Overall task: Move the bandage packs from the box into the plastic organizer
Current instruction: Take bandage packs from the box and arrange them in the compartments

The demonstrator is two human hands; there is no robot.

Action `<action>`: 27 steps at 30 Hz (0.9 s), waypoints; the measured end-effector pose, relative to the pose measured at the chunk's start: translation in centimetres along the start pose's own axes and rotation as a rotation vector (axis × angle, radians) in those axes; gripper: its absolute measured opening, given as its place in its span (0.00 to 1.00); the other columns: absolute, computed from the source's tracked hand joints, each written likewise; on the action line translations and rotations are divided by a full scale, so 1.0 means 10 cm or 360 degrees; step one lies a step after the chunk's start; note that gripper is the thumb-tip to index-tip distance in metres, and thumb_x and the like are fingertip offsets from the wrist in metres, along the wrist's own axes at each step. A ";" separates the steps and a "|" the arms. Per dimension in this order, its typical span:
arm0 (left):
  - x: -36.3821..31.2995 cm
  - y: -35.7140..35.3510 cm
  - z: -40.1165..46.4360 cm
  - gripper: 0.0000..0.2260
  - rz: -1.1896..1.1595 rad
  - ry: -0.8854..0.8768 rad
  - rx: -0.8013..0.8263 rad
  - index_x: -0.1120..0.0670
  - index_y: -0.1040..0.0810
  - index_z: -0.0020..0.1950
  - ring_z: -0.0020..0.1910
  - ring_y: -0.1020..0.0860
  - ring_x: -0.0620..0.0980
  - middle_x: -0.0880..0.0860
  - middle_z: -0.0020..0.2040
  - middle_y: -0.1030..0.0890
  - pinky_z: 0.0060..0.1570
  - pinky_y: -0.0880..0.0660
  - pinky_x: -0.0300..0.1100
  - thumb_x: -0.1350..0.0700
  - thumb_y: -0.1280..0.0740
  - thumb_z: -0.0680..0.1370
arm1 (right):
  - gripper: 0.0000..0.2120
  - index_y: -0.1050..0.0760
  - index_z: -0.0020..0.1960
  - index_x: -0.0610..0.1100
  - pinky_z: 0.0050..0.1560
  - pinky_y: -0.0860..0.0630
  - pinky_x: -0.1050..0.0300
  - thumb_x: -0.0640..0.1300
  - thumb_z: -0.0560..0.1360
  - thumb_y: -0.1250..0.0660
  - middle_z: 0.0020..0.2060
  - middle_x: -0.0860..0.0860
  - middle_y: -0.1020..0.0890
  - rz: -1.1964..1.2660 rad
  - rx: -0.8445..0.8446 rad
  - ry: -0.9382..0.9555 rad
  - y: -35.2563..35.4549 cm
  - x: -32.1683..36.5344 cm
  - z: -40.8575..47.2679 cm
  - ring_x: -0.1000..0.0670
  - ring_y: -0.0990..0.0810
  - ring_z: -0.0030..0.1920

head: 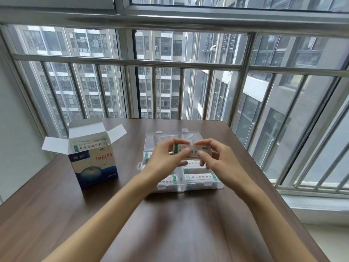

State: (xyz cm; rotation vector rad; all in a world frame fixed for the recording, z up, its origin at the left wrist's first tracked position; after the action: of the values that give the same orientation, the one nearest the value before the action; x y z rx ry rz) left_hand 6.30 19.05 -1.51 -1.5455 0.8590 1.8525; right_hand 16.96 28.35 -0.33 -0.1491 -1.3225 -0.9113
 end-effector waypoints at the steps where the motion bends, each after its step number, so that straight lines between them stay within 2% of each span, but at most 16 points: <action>1: 0.01 -0.04 0.01 0.06 0.0066 -0.0003 0.0026 0.55 0.22 0.53 0.46 0.19 0.49 0.58 0.50 0.19 0.44 0.19 0.39 0.60 0.31 0.77 | 0.08 0.22 0.51 0.47 0.36 0.27 0.68 0.36 0.76 0.35 0.37 0.53 0.20 -0.0009 0.0034 -0.0055 0.05 -0.02 0.01 0.60 0.24 0.32; 6: -0.06 -0.10 0.06 0.06 0.0894 -0.0283 0.0186 0.46 0.19 0.50 0.45 0.20 0.42 0.43 0.41 0.18 0.46 0.24 0.39 0.55 0.29 0.75 | 0.07 0.19 0.48 0.45 0.40 0.24 0.68 0.35 0.74 0.32 0.40 0.47 0.16 -0.0224 0.0188 -0.0260 0.27 -0.17 -0.02 0.54 0.19 0.36; 8: -0.05 -0.10 0.04 0.05 0.1163 -0.0329 0.0219 0.44 0.18 0.48 0.44 0.21 0.39 0.41 0.39 0.18 0.47 0.26 0.39 0.52 0.28 0.73 | 0.08 0.19 0.45 0.49 0.43 0.24 0.63 0.37 0.72 0.30 0.39 0.47 0.16 -0.0361 0.0210 -0.0263 0.25 -0.22 -0.06 0.51 0.19 0.39; 10: -0.06 -0.12 0.02 0.05 0.1359 -0.0355 0.0261 0.43 0.17 0.48 0.41 0.23 0.37 0.42 0.42 0.16 0.45 0.27 0.38 0.50 0.29 0.73 | 0.07 0.19 0.42 0.53 0.44 0.26 0.60 0.40 0.70 0.29 0.36 0.48 0.17 -0.0552 0.0235 -0.0227 0.21 -0.24 -0.07 0.52 0.20 0.38; 12: -0.09 -0.12 0.01 0.06 0.1499 -0.0396 0.0282 0.42 0.17 0.49 0.41 0.24 0.38 0.41 0.44 0.16 0.45 0.28 0.37 0.47 0.30 0.74 | 0.07 0.19 0.40 0.55 0.42 0.28 0.62 0.43 0.69 0.29 0.32 0.52 0.19 -0.0707 0.0240 -0.0174 0.19 -0.25 -0.05 0.56 0.23 0.35; 14: -0.13 -0.11 -0.01 0.07 0.1631 -0.0462 0.0294 0.42 0.17 0.51 0.45 0.26 0.39 0.40 0.46 0.16 0.48 0.29 0.38 0.44 0.32 0.75 | 0.06 0.18 0.41 0.57 0.44 0.29 0.63 0.46 0.70 0.29 0.33 0.57 0.20 -0.0844 0.0232 -0.0120 0.19 -0.23 -0.04 0.59 0.24 0.36; 17: -0.13 -0.14 -0.04 0.10 0.1792 -0.0524 0.0382 0.39 0.19 0.56 0.53 0.29 0.43 0.41 0.43 0.22 0.49 0.37 0.38 0.42 0.36 0.77 | 0.06 0.17 0.47 0.57 0.47 0.35 0.61 0.49 0.73 0.33 0.34 0.65 0.26 -0.1098 0.0275 0.0003 0.15 -0.17 -0.06 0.61 0.28 0.38; 19: -0.08 -0.17 -0.06 0.12 0.1847 -0.0538 0.0469 0.39 0.20 0.57 0.57 0.31 0.44 0.45 0.48 0.21 0.50 0.40 0.37 0.40 0.38 0.77 | 0.07 0.18 0.49 0.59 0.48 0.40 0.60 0.51 0.75 0.35 0.37 0.63 0.29 -0.1288 0.0325 0.0079 0.11 -0.12 -0.06 0.60 0.31 0.42; 22: -0.03 -0.20 -0.10 0.15 0.1909 -0.0573 0.0559 0.40 0.21 0.61 0.60 0.33 0.42 0.45 0.55 0.20 0.53 0.42 0.35 0.39 0.38 0.77 | 0.08 0.19 0.50 0.59 0.48 0.42 0.57 0.53 0.74 0.35 0.40 0.57 0.28 -0.1532 0.0329 0.0071 0.12 -0.06 -0.01 0.54 0.29 0.49; 24: -0.02 -0.22 -0.10 0.16 0.1972 -0.0619 0.0583 0.40 0.22 0.62 0.60 0.33 0.43 0.45 0.54 0.21 0.55 0.41 0.36 0.39 0.37 0.76 | 0.08 0.18 0.50 0.58 0.48 0.40 0.57 0.52 0.73 0.35 0.37 0.58 0.27 -0.1602 0.0409 -0.0054 0.12 -0.07 0.04 0.52 0.27 0.49; 27: -0.04 -0.25 -0.09 0.16 0.2036 -0.0633 0.0614 0.41 0.23 0.61 0.59 0.31 0.44 0.42 0.47 0.26 0.58 0.40 0.37 0.39 0.37 0.76 | 0.09 0.18 0.50 0.55 0.47 0.35 0.58 0.48 0.73 0.33 0.42 0.54 0.20 -0.1570 0.0651 -0.0284 0.06 -0.15 0.10 0.51 0.23 0.51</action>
State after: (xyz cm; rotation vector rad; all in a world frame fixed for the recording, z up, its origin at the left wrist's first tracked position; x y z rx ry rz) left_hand 8.81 19.91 -1.56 -0.2438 2.1030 2.3940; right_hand 16.63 30.01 -1.14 0.8252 -1.7412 -1.4237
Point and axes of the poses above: each hand's wrist, its own z-axis towards the middle knuckle, its own y-axis out of the back of the hand, x = y × z, the point moved 7 cm from there along z, towards the middle knuckle
